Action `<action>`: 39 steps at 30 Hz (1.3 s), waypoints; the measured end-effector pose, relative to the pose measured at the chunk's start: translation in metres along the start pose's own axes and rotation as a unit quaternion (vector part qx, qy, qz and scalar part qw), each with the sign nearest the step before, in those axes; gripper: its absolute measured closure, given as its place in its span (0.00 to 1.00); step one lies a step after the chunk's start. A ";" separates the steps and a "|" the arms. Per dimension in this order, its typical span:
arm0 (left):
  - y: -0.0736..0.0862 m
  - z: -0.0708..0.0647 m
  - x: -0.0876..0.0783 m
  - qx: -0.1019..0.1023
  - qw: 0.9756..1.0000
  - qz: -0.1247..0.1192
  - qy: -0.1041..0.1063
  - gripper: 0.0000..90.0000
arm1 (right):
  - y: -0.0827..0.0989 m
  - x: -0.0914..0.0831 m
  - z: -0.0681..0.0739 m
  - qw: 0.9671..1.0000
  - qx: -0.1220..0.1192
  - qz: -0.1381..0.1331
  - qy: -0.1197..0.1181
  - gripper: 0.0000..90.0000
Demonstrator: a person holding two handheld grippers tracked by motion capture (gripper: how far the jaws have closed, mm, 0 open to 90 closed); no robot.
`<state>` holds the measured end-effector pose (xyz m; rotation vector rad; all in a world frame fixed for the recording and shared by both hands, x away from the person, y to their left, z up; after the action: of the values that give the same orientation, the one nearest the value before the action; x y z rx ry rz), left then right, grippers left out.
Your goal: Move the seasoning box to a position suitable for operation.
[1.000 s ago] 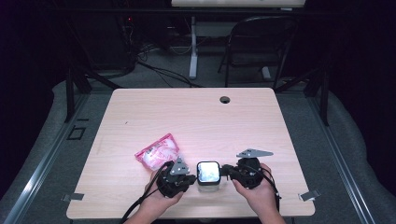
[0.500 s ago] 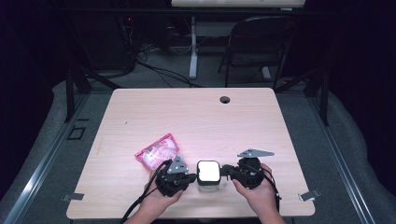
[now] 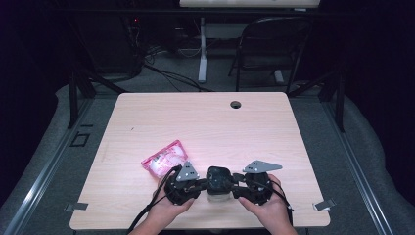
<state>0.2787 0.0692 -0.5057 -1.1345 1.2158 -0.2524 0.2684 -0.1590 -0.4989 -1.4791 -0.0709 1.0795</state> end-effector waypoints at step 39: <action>-0.001 -0.009 0.013 0.017 1.000 0.004 -0.003 0.76 | -0.003 -0.009 0.023 0.997 -0.075 -0.022 0.024 0.53</action>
<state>0.2765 0.0545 -0.5115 -1.1006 1.2057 -0.2616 0.2497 -0.1465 -0.4875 -1.6297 -0.1512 1.0203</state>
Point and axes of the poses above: each handheld gripper's, and its own axes: x roughly forward along the jaws, y roughly out of its underside, z roughly to its left, the point moved 1 cm from there along x, roughly forward along the jaws, and after that the axes turned 4 degrees about -z, right-handed, at the moved point
